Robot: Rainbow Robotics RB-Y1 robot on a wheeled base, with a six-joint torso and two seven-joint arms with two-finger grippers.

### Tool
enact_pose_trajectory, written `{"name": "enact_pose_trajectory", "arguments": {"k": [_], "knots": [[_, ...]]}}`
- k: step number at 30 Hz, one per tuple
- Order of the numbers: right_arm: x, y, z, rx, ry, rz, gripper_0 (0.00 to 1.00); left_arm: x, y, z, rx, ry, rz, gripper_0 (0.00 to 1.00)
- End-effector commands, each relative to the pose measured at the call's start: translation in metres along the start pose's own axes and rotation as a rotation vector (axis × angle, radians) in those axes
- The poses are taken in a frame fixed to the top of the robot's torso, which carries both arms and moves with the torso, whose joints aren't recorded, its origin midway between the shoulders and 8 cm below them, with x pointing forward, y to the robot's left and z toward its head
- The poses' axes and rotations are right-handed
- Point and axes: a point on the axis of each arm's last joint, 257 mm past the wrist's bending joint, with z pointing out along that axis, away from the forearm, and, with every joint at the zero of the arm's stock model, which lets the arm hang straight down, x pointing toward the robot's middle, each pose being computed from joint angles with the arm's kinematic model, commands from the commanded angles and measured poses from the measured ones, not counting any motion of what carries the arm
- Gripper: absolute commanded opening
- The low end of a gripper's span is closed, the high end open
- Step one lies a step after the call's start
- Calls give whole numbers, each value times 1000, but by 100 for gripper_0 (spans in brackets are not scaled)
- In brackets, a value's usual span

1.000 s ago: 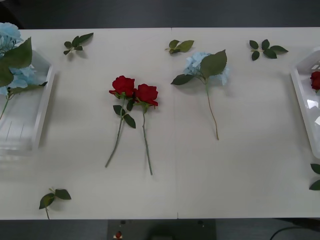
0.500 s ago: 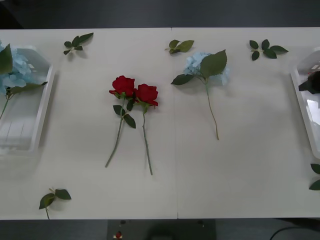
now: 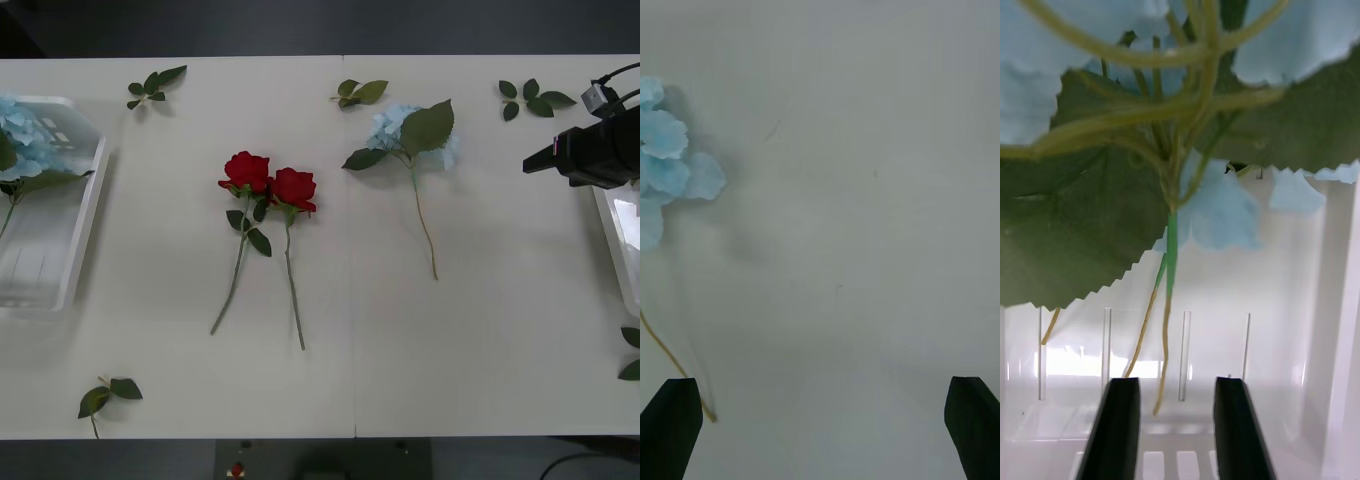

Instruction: Put the red flowers into the right box and the blue flowers into the left box

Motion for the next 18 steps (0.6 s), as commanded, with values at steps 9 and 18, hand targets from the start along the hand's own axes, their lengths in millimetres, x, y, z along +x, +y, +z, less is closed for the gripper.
{"name": "enact_pose_trajectory", "arguments": {"k": [9,18], "knots": [[-23,108,8,-12,-51,44,95,-30,-22,-32,26,-26,193,100],[-8,153,42,172,-99,-106,95,-53,-88,-40,159,-89,319,100]]}}
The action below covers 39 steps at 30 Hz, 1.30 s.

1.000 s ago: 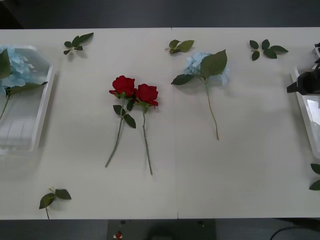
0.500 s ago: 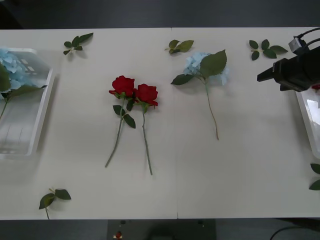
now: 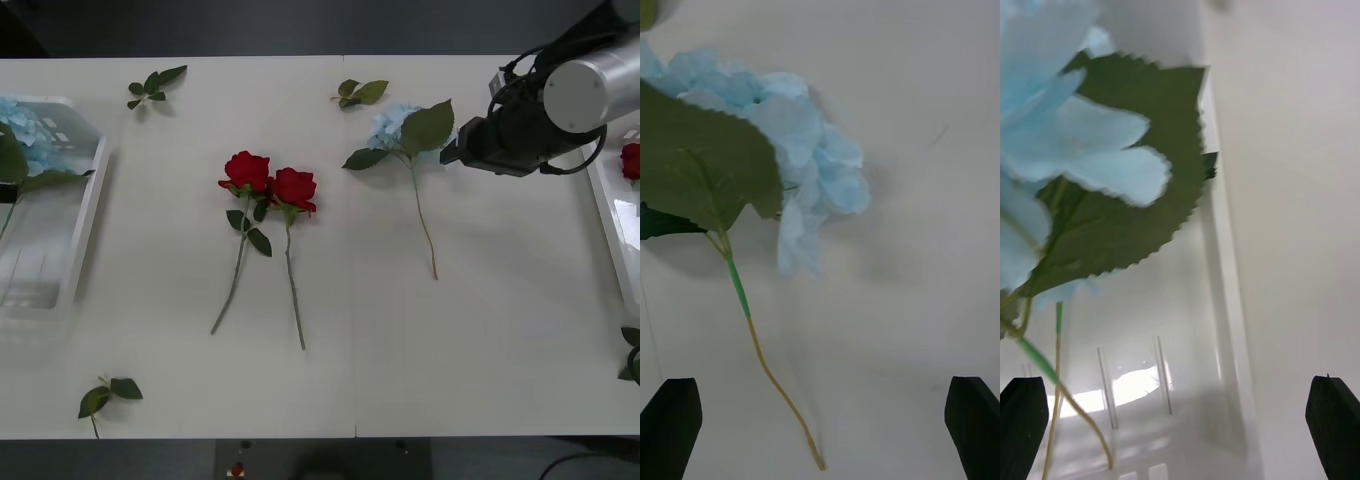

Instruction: Put the red flowers into the right box and the blue flowers into the left box

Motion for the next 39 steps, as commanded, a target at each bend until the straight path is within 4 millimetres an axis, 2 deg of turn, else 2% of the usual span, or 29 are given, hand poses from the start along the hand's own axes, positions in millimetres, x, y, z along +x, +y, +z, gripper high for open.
{"name": "enact_pose_trajectory", "arguments": {"k": [1,9,10,11,12,18,24,35,39], "knots": [[-13,38,-3,52,-74,-79,95,-31,-17,-18,15,-55,134,100],[-2,66,21,142,-95,-153,95,-44,-80,5,96,-64,244,100],[-1,69,24,148,-98,-160,95,-45,-88,10,105,-65,236,100],[-1,69,24,148,-98,-160,95,-45,-88,10,105,-65,236,100],[1,76,30,150,-104,-167,95,-46,-103,18,111,-58,218,100],[1,89,53,134,-130,-174,95,-46,-146,35,109,-41,172,100],[-2,90,74,114,-162,-197,95,-40,-186,55,109,-14,64,100],[-4,83,88,103,-175,-180,94,-23,-238,89,73,50,-103,100],[-3,80,91,104,-173,-179,83,-16,-253,106,41,62,-128,100]]}}
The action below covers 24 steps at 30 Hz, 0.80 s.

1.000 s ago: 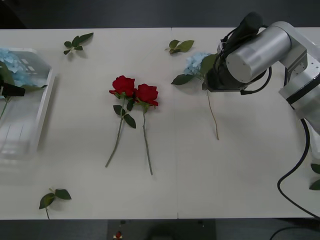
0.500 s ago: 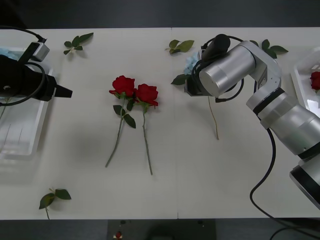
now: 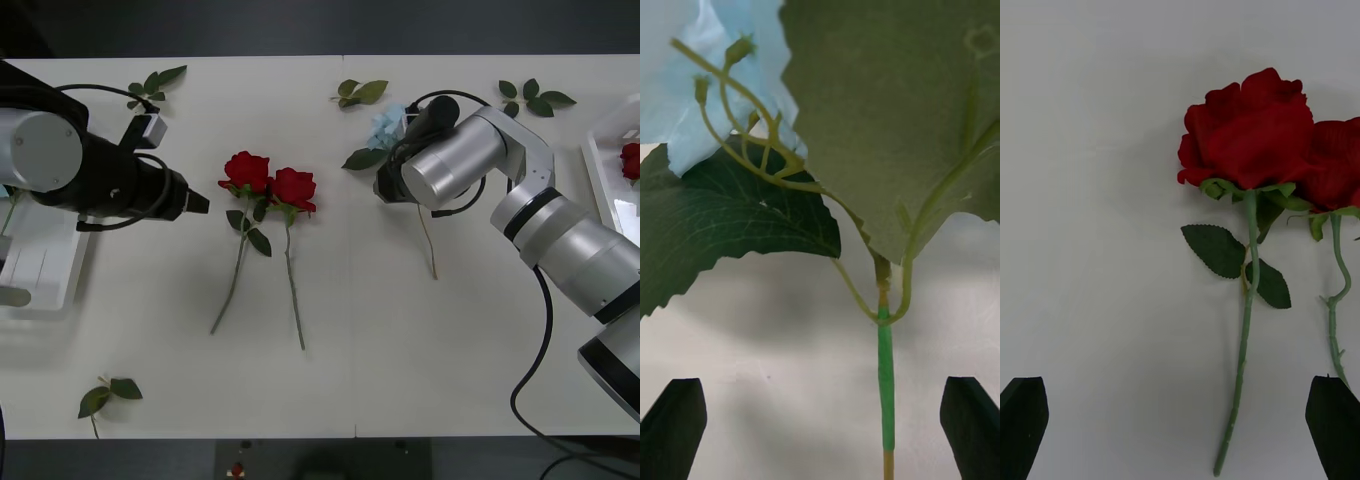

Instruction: Put the red flowers into the right box and the blue flowers into the left box

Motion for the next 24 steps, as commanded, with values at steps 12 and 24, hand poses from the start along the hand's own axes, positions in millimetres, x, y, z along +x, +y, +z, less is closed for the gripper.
{"name": "enact_pose_trajectory", "arguments": {"k": [12,24], "knots": [[-27,13,-7,-30,-47,-3,34,25,-46,47,-115,11,-59,100],[-29,9,-5,-32,-51,8,0,17,-60,76,-168,9,-49,100]]}}
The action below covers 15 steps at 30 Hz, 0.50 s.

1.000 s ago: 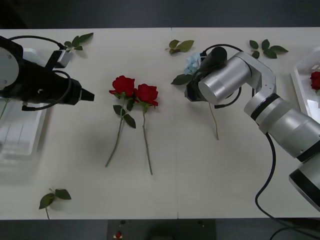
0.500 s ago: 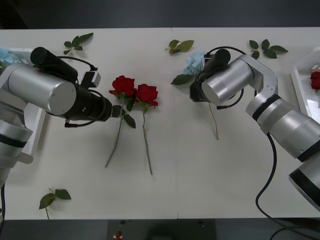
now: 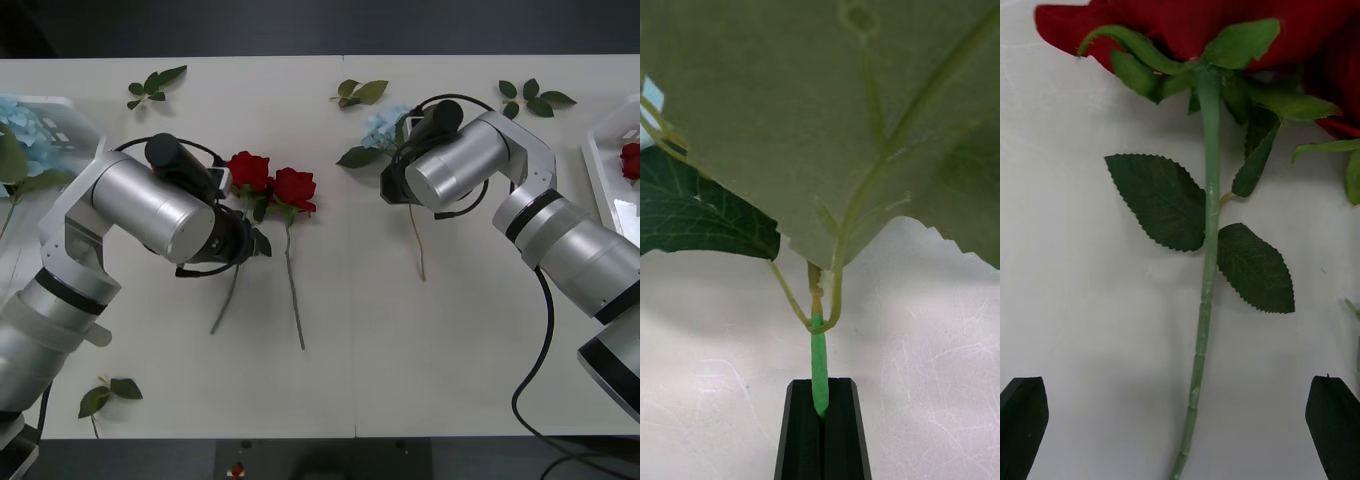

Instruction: Put the red flowers into the right box and the blue flowers into the left box

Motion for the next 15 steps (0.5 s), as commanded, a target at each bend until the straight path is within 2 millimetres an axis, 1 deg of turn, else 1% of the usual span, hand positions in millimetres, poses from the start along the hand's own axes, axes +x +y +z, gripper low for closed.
{"name": "enact_pose_trajectory", "arguments": {"k": [1,7,10,12,13,15], "knots": [[-35,16,-13,-42,-57,2,0,-34,-16,-3,19,-63,-23,100],[-46,3,-21,-101,-52,76,0,-41,-22,8,22,-62,-32,97],[-56,-7,-29,-146,-58,75,0,-45,-20,12,7,-70,-30,94],[-65,-15,-39,-188,-64,66,0,-47,-18,15,-10,-71,-18,90],[-67,-17,-42,-199,-66,67,0,-47,-17,16,-15,-72,-14,89],[-76,-21,-54,-247,-77,64,0,-48,-17,20,-30,-82,1,86]]}}
